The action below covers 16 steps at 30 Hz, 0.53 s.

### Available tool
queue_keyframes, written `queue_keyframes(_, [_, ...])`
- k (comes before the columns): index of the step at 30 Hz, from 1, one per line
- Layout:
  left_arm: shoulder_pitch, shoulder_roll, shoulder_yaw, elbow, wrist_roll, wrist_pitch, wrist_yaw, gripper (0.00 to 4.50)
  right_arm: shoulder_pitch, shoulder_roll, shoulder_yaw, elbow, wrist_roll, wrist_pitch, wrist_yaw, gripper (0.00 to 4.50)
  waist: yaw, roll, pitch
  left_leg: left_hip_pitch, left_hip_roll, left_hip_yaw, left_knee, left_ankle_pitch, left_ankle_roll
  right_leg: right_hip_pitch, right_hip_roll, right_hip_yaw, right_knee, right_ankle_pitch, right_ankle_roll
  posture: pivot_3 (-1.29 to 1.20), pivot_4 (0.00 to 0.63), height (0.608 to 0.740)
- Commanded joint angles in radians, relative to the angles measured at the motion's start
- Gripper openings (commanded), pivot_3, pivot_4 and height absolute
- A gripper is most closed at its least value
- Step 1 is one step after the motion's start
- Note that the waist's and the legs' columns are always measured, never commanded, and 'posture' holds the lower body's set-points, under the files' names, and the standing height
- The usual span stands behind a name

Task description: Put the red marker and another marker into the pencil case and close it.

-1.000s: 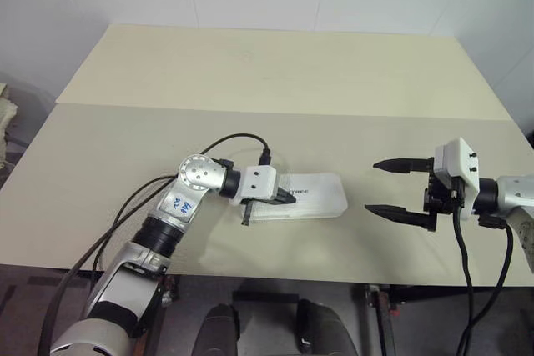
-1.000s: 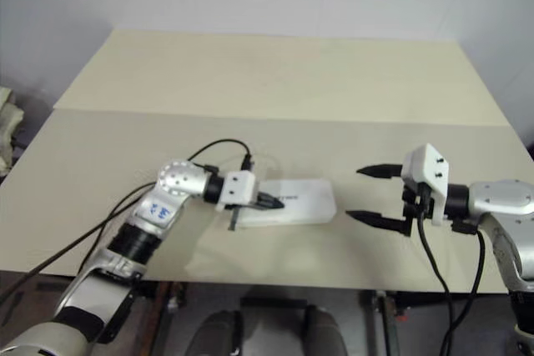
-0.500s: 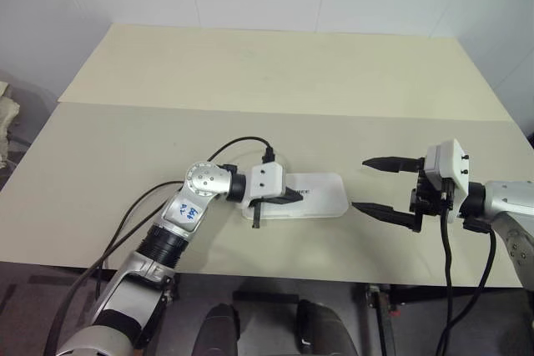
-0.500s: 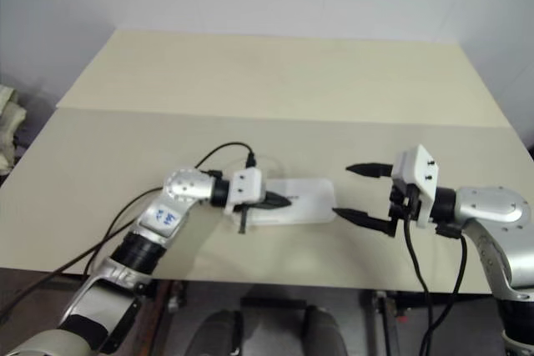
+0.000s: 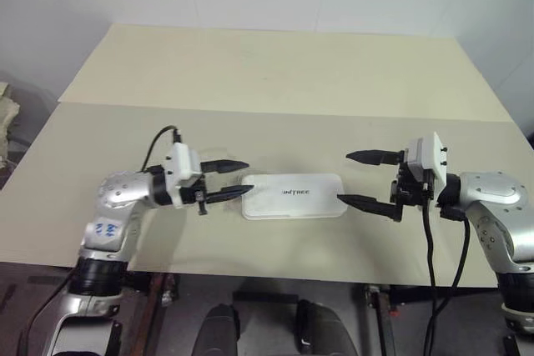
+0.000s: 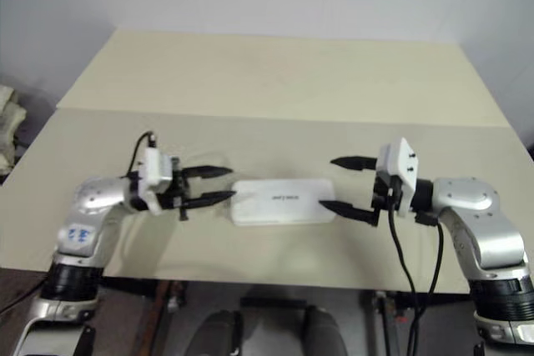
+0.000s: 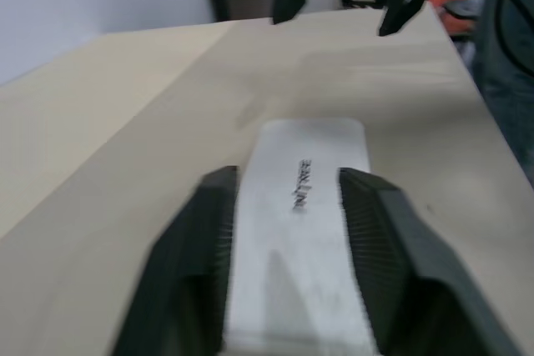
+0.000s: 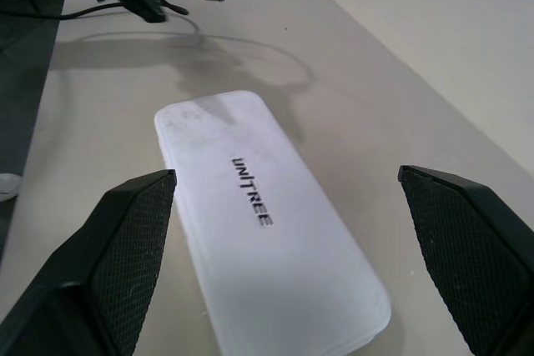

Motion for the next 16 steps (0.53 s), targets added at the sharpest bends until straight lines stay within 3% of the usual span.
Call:
queue_keyframes(1, [0.035, 0.043, 0.052, -0.035, -0.029, -0.007, -0.003, 3.80, -0.042, 0.014, -0.012, -0.017, 0.007, -0.021, -0.007, 4.50, -0.003, 0.000, 0.000, 0.000, 0.000, 0.000, 0.000, 0.000, 0.000, 0.000, 0.000, 0.000, 0.000, 0.000, 0.000, 0.00, 0.150, 0.740])
queue_keyframes(3, [0.059, 0.067, 0.080, -0.030, -0.046, -0.008, -0.016, 4.42, -0.049, 0.014, -0.015, -0.032, 0.010, -0.007, -0.015, 4.50, -0.007, 0.000, 0.000, 0.000, 0.000, 0.000, -0.001, 0.000, 0.000, 0.000, 0.000, 0.000, 0.000, 0.000, 0.000, 0.00, 0.150, 0.740])
queue_keyframes(4, [0.066, 0.071, 0.085, -0.033, -0.052, -0.008, -0.018, 4.47, -0.043, 0.009, -0.020, -0.034, 0.009, -0.006, -0.013, 4.50, -0.007, 0.000, 0.000, 0.000, 0.000, 0.000, -0.002, 0.000, 0.000, -0.001, 0.000, 0.000, 0.000, 0.000, 0.000, 0.00, 0.150, 0.740])
queue_keyframes(16, [0.069, 0.038, 0.082, -0.047, -0.047, -0.020, 0.066, 4.47, 0.065, -0.024, -0.109, -0.002, -0.033, -0.068, -0.042, 4.50, -0.002, 0.000, 0.000, 0.000, 0.000, 0.000, -0.002, 0.000, 0.000, -0.001, 0.000, 0.000, -0.001, 0.000, 0.000, 0.00, 0.150, 0.740])
